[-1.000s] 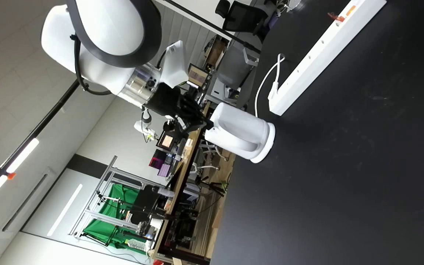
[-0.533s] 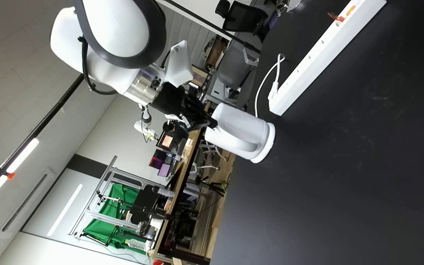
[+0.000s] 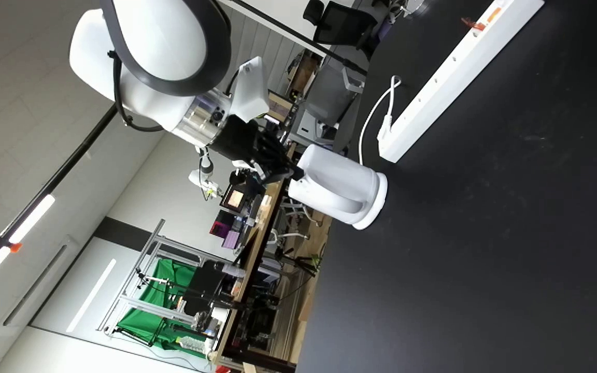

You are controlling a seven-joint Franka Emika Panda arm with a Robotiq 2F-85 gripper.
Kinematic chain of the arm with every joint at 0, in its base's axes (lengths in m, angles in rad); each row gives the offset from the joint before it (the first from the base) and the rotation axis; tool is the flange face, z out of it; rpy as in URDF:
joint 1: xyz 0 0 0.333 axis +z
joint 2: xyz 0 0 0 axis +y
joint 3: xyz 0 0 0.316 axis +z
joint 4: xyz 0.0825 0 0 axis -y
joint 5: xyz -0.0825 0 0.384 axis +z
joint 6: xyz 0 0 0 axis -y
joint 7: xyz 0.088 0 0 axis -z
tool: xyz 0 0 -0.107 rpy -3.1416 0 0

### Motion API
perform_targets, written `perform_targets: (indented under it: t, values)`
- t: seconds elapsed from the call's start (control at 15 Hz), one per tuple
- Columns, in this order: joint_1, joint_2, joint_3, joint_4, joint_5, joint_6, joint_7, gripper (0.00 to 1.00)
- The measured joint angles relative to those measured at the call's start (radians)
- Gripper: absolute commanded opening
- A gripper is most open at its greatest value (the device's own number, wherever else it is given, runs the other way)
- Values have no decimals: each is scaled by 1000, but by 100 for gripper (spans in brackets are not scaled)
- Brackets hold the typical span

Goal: Turn on the extension cable, turn on the electric kettle then turn it off

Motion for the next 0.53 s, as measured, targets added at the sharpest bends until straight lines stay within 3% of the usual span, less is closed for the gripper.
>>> perform_targets:
  t: [0.53]
  values:
    - [5,-7,15,13,2,-1,-11,0]
